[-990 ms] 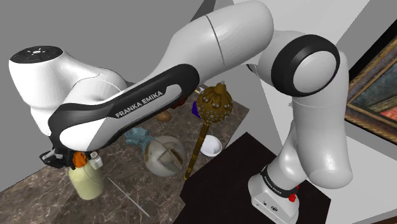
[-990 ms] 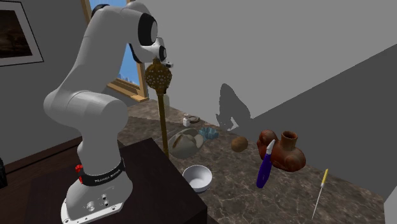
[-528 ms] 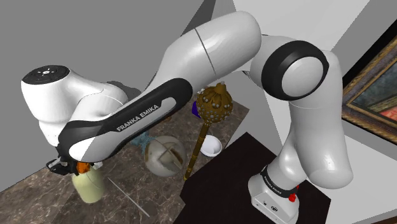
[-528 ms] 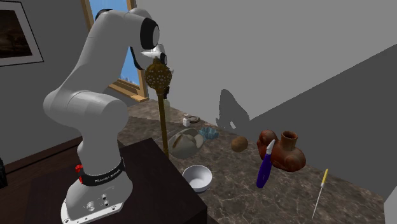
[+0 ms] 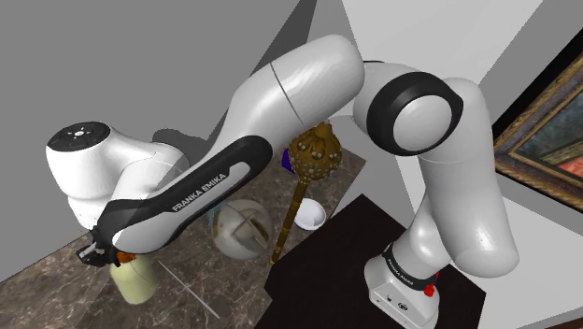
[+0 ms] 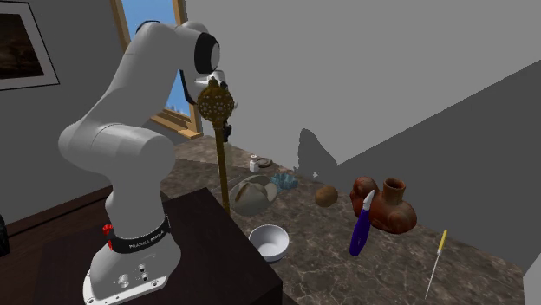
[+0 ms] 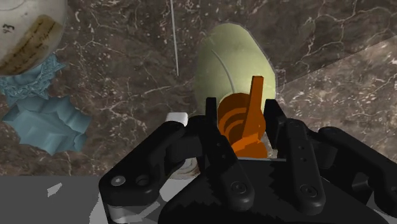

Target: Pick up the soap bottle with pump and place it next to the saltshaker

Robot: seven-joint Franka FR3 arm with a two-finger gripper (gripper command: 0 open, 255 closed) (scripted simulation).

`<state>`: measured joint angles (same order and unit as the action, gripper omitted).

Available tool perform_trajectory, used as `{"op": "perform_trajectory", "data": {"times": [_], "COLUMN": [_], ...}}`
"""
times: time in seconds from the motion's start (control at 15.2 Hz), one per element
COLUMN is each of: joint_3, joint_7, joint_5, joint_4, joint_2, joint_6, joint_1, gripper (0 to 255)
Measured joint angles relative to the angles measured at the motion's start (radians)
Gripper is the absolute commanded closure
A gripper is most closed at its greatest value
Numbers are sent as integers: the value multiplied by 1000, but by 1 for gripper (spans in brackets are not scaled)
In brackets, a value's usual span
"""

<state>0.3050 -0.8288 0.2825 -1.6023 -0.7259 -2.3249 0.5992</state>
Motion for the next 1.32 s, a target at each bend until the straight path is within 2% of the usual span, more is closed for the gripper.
{"op": "perform_trajectory", "data": {"times": [0.53,0.59,0.99,1.32], "joint_3": [-6,-6,-6,15], "joint_7": [-4,-4,-4,8], "joint_5": [7,7,7,-17], "joint_4": [-3,-3,-3,-13], "joint_2": [-19,-19,-19,58], "joint_6": [-22,-22,-23,42], "joint_1": [3,3,3,-11], "gripper": [255,0,0,0]}}
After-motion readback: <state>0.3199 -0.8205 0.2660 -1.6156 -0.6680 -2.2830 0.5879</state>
